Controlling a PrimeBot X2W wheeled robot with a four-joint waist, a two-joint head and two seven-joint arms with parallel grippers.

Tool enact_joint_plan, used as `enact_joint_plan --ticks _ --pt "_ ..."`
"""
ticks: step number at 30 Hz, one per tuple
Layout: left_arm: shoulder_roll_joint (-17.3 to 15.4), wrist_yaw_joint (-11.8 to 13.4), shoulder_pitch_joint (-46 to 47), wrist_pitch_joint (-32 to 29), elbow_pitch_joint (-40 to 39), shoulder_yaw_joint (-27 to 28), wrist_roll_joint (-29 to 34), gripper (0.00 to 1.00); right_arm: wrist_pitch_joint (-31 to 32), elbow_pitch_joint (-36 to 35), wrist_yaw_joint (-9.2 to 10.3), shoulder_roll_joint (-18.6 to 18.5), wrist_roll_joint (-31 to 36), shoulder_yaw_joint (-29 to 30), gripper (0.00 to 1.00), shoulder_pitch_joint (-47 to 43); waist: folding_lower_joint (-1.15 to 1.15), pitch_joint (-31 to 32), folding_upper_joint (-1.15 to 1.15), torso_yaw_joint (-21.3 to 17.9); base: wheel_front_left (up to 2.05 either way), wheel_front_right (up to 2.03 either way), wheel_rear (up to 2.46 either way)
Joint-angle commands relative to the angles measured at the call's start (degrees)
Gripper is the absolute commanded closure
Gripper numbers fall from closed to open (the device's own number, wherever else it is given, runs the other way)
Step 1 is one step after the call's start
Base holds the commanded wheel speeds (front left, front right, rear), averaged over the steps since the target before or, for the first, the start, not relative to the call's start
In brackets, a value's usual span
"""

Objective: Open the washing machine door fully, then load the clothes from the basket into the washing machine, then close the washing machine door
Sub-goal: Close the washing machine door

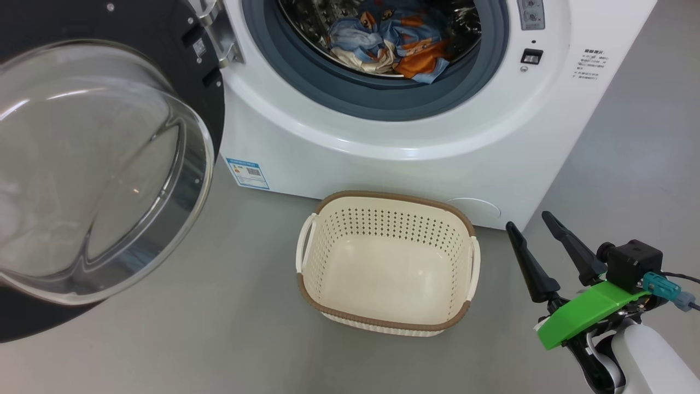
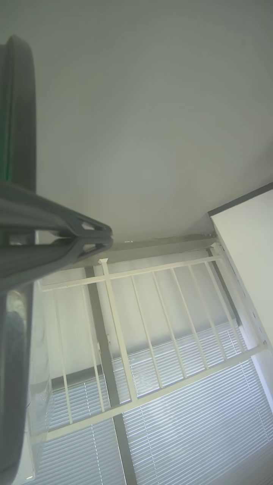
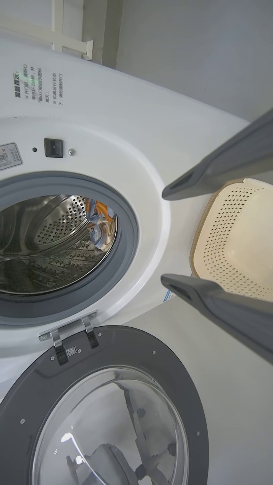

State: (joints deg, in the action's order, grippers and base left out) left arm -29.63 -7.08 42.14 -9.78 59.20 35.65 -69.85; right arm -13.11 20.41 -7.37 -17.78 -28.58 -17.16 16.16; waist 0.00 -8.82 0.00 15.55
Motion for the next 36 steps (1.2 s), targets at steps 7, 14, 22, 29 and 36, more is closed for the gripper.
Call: enact_joint_plan --ticks 7,14,22,29,36 --pt "-3.43 -0.4 -1.95 -8.01 -0.72 -4.38 0.88 1.0 -0.57 -0.67 -0.12 0.86 -0.02 -0.94 0.0 0.35 0.0 1.85 0.0 1.04 0.0 0.0 0.0" --pt "-3.63 -0.4 -2.15 -15.64 -0.54 -6.94 0.31 1.0 -1.2 0.31 -0.12 1.81 -0.72 -1.13 0.0 -0.27 0.0 3.48 0.0 2.69 0.0 0.0 0.0" --pt "-1.92 -0.4 -4.05 -29.17 -6.12 -9.79 -3.08 1.0 -1.67 1.3 -0.12 2.92 -1.43 -1.44 0.0 -0.77 0.0 5.06 0.0 4.51 0.0 0.0 0.0" --pt "-0.32 -0.4 -7.46 -39.51 -12.23 -11.26 -6.68 1.0 -1.84 2.18 -0.12 3.77 -1.83 -1.86 0.0 -0.97 0.0 6.17 0.0 5.5 0.0 0.0 0.0" --pt "1.13 -0.3 -12.33 -47.2 -19.8 -11.8 -9.5 1.0 -1.87 1.69 -0.12 4.67 -2.01 -1.26 0.0 -1.68 0.0 7.68 0.0 5.07 0.0 0.0 0.0"
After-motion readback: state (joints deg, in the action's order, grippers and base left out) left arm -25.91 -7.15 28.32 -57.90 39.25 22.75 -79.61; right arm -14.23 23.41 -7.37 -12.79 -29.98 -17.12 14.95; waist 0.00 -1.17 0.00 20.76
